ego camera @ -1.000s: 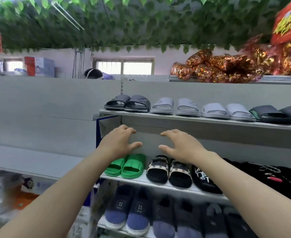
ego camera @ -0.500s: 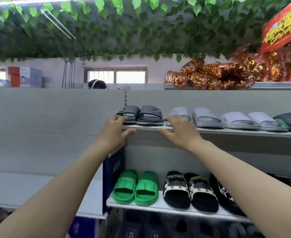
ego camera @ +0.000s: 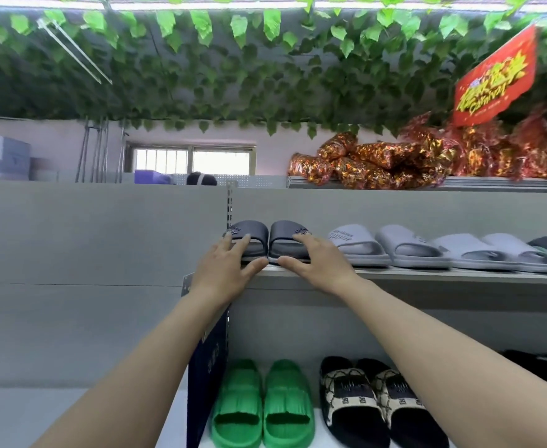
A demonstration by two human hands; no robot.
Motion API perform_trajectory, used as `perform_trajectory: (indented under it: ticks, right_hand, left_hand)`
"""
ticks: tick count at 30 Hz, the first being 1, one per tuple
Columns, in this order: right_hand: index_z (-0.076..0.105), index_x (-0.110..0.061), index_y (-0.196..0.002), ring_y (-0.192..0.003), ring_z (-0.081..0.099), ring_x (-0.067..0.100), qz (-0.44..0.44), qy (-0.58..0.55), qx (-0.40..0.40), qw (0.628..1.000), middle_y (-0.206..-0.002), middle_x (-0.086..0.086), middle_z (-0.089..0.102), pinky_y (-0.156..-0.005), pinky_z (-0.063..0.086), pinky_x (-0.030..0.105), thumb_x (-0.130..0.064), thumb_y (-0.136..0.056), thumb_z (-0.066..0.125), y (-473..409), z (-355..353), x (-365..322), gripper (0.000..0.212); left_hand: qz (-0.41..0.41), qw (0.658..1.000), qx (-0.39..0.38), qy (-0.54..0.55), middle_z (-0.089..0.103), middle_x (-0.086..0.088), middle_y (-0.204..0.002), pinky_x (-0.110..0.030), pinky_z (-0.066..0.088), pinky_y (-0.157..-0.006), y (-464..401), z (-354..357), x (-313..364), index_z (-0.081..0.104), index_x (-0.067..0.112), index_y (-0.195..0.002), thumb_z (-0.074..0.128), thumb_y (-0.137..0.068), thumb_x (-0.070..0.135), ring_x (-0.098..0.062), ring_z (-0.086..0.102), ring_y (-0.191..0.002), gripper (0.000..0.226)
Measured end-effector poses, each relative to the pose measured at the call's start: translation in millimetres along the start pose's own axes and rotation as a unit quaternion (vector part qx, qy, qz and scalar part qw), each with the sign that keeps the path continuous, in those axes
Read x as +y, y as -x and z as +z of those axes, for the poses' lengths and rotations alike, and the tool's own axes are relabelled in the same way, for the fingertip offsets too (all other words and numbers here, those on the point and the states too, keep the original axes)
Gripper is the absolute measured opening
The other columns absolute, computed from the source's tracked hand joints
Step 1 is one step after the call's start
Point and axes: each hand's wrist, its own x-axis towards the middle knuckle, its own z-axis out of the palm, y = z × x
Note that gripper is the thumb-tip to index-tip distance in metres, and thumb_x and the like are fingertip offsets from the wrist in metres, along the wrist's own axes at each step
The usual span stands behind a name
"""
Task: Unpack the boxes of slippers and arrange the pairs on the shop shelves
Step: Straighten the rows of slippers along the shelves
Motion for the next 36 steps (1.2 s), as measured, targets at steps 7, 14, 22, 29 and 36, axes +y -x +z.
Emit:
perform_trajectory:
  ticks: [7,14,22,29,36]
  right_hand:
    - [0.041,-0.024,-0.151,-0.141,0.04,0.022,-0.007,0.018,-0.007,1.0,-0.156,-0.002,0.043,-0.116,0.034,0.04,-0.062,-0.09,0.06,-5,2,2,0.074]
    - [0.033,-0.022,-0.155,-0.149,0.028,0.023,-0.011,0.052,-0.026,0.998,-0.163,0.003,0.03,-0.118,0.027,0.04,-0.061,-0.097,0.049,-3,3,-1,0.072]
    - [0.03,-0.022,-0.157,-0.152,0.023,0.02,-0.025,0.026,0.012,0.999,-0.165,0.003,0.027,-0.122,0.023,0.039,-0.059,-0.099,0.048,16,-18,9,0.071]
    - [0.041,-0.018,-0.151,-0.147,0.032,0.023,0.056,0.067,0.077,0.993,-0.158,0.005,0.039,-0.117,0.028,0.039,-0.055,-0.098,0.052,40,-79,94,0.066]
    - [0.044,-0.019,-0.149,-0.146,0.034,0.025,0.116,0.085,0.047,0.989,-0.157,0.006,0.042,-0.119,0.027,0.037,-0.055,-0.096,0.053,60,-94,159,0.065]
  left_hand:
    - [-0.001,0.999,0.026,-0.035,0.037,-0.008,-0.157,-0.042,0.031,-0.116,-8,11,-2,0.04,0.031,-0.15,0.041,-0.097,0.06,-0.03,0.033,-0.143,0.06]
    - [-0.015,0.999,0.014,-0.029,0.031,-0.008,-0.161,-0.041,0.027,-0.119,-11,9,3,0.042,0.033,-0.15,0.042,-0.098,0.058,-0.029,0.028,-0.146,0.057]
    - [-0.023,0.997,0.063,-0.036,0.026,-0.014,-0.162,-0.044,0.02,-0.121,-3,7,27,0.031,0.023,-0.155,0.043,-0.098,0.06,-0.031,0.019,-0.151,0.069]
    - [0.119,0.99,0.033,0.072,0.02,-0.011,-0.164,-0.037,0.013,-0.122,-4,26,128,0.031,0.024,-0.155,0.048,-0.097,0.056,-0.025,0.013,-0.153,0.068]
    - [0.119,0.989,-0.027,0.087,0.026,-0.009,-0.163,-0.037,0.023,-0.119,-19,72,180,0.034,0.022,-0.154,0.051,-0.095,0.059,-0.022,0.02,-0.151,0.072]
